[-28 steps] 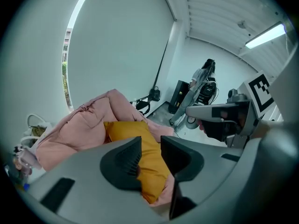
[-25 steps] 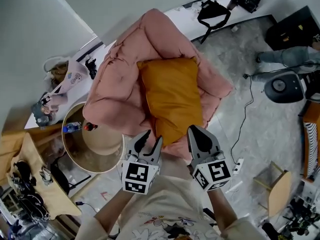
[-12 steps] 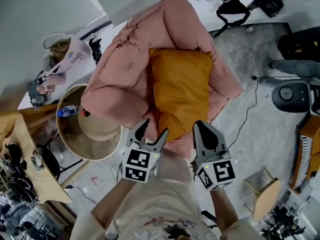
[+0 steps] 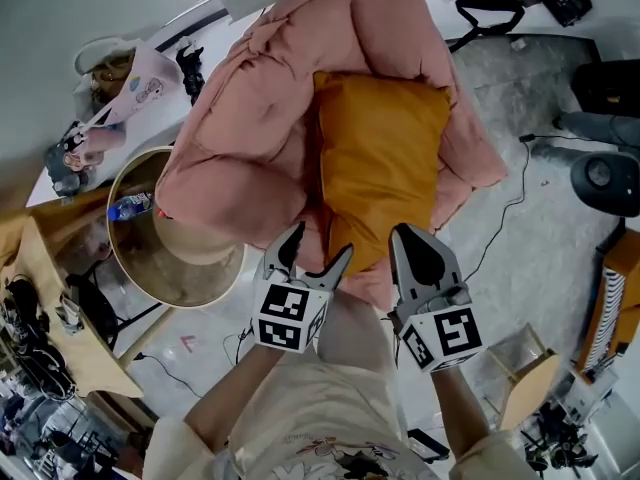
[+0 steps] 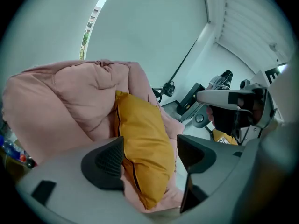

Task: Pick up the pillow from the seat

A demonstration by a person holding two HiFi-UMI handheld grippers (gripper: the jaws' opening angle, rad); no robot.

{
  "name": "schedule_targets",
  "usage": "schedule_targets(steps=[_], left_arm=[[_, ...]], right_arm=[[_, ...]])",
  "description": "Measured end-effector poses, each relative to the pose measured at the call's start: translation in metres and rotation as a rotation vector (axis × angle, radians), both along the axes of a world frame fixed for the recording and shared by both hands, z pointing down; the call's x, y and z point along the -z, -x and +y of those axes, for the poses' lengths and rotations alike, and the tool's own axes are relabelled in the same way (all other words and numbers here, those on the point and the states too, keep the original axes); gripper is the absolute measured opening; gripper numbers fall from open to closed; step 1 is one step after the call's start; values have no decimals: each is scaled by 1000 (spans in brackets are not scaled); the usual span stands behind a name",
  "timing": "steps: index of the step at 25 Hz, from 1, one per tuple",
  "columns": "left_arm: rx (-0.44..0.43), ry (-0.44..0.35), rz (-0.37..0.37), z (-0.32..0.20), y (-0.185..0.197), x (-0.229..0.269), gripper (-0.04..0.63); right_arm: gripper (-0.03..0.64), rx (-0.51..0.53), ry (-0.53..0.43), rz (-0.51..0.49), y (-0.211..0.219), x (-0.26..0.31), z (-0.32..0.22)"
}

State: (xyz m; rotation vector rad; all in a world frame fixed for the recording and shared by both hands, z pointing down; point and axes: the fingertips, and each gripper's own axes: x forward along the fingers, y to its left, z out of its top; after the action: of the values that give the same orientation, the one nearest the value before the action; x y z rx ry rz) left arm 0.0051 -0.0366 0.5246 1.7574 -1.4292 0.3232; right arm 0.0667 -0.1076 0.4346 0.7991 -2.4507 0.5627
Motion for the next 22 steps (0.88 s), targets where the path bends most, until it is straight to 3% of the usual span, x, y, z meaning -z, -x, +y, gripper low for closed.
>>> schedule_targets(steps=[6, 10, 14, 22], left_arm=[[81, 7, 50, -16, 6, -35, 362], [91, 54, 93, -19, 4, -59, 411], [104, 56, 98, -27, 4, -77, 423], [131, 90, 144, -37, -3, -117, 509]], right_arm=[[23, -11, 12, 2, 2, -21, -16], [23, -9, 24, 16, 3, -32, -19], [23, -17, 41, 15, 1, -44, -27], [23, -19, 77, 23, 0, -79, -40]])
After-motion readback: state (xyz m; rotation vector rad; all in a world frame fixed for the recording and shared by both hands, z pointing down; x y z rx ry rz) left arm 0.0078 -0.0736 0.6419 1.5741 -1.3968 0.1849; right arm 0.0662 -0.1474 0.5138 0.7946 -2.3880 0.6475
